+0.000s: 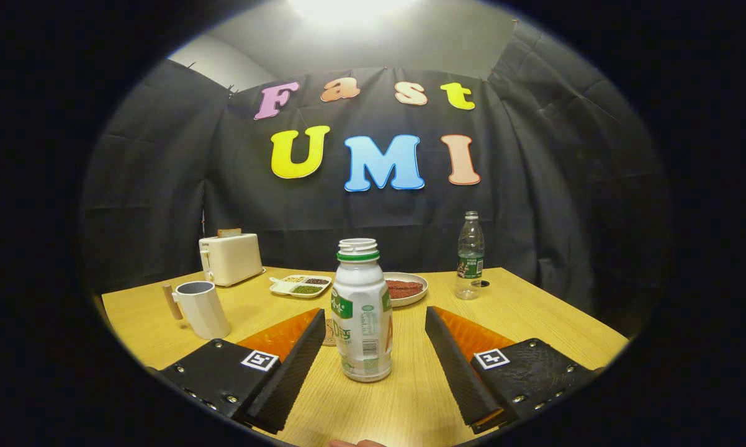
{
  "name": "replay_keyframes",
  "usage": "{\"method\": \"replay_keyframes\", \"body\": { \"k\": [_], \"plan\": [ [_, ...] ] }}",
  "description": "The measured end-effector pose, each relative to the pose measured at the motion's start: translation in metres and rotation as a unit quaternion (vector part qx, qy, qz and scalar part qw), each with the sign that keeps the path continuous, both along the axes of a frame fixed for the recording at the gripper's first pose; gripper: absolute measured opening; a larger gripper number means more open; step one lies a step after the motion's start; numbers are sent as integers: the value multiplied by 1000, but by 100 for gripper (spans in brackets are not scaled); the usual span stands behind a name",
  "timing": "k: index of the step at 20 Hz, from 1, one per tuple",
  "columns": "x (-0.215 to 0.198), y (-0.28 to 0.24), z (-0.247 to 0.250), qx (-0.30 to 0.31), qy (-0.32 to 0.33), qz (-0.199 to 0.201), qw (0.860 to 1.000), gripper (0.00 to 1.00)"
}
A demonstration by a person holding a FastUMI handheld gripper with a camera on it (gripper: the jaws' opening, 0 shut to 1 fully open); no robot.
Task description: Take the bottle from table, then pour the juice into the cup, finally place the bottle on the coaster
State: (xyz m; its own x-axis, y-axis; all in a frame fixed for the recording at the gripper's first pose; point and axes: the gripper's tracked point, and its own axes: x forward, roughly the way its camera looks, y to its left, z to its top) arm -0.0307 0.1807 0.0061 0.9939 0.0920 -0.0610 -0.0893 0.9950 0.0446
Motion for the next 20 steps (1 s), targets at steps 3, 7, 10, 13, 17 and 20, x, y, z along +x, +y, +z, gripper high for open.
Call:
{"method": "replay_keyframes", "body": {
  "k": [3,7,10,13,17,20],
  "plan": [
    [21,6,-11,-5,15,-3,1000,99],
    [46,6,-19,-6,26,-14,1000,99],
    [57,5,-27,-14,33,-19,999,99],
    [65,5,-32,-22,37,-32,999,99],
    [71,5,-32,-35,27,-41,998,97],
    [75,8,-34,-39,31,-46,998,81]
  ]
}}
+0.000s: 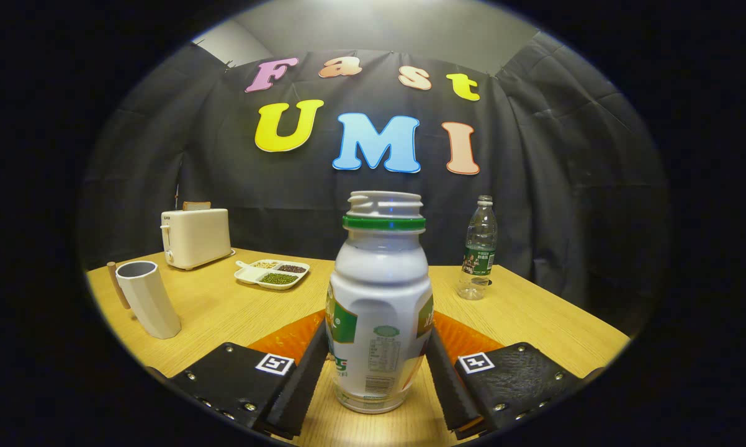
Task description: Take the bottle from table, then pour the juice into the cup, finally place the bottle on the coaster
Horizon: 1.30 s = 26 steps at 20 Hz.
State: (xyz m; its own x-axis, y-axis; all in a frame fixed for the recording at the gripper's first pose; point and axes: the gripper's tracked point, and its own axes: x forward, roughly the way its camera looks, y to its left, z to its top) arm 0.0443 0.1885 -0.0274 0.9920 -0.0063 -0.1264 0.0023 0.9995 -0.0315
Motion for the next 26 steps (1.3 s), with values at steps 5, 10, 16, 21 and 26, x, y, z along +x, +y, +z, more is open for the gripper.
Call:
{"method": "replay_keyframes", "body": {
  "k": [5,10,16,21,26],
  "plan": [
    [-3,10,18,-24,-1,3,1000,78],
    [-9,35,40,-78,3,26,997,78],
    [-8,69,53,-135,8,53,989,78],
    [-3,94,58,-204,13,79,976,78],
    [-1,120,54,-276,13,101,956,78]
  ]
}}
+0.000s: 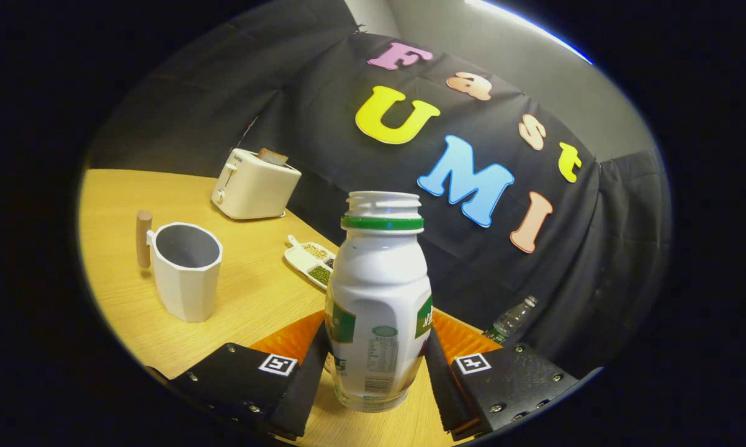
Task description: Take the bottle from table, then pour the juice into the cup, finally place the bottle on the coaster
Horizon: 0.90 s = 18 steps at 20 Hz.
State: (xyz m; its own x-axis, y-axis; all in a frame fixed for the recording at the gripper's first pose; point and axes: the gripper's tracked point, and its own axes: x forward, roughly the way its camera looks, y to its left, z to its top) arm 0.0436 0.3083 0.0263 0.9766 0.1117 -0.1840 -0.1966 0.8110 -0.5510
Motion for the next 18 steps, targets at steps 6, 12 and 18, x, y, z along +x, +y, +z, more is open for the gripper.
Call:
{"method": "replay_keyframes", "body": {
  "k": [6,12,18],
  "plan": [
    [1,25,-1,-83,-21,20,996,78],
    [6,37,-6,-129,-23,27,991,77],
    [11,37,-10,-177,-19,29,984,78]
  ]
}}
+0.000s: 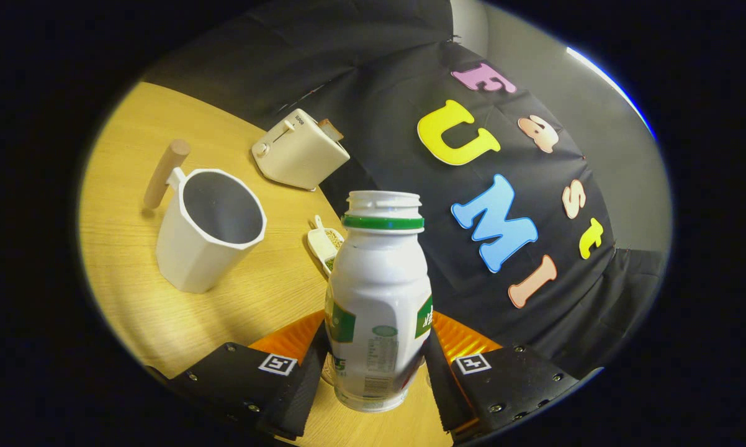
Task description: Take the bottle from table, then pour the juice into the cup, finally place the bottle on the coaster
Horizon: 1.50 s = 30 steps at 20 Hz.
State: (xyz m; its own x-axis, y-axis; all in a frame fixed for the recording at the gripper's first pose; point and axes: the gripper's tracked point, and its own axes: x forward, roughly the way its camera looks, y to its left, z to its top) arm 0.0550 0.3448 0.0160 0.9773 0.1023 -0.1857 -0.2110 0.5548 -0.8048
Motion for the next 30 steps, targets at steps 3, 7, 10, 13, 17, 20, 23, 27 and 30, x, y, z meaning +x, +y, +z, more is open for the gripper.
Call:
{"method": "replay_keyframes", "body": {
  "k": [3,7,10,13,17,20,23,27,30],
  "plan": [
    [1,2,-1,-33,-2,5,999,78],
    [0,4,1,-79,-10,14,997,78],
    [-1,8,2,-109,-20,19,994,78],
    [1,13,3,-143,-30,26,989,78],
    [3,16,1,-178,-27,32,983,78],
    [3,18,1,-190,-25,33,981,78],
    [5,19,1,-201,-26,34,979,78],
    [5,20,3,-215,-25,37,976,78],
    [5,20,1,-217,-21,39,975,77]
  ]
}}
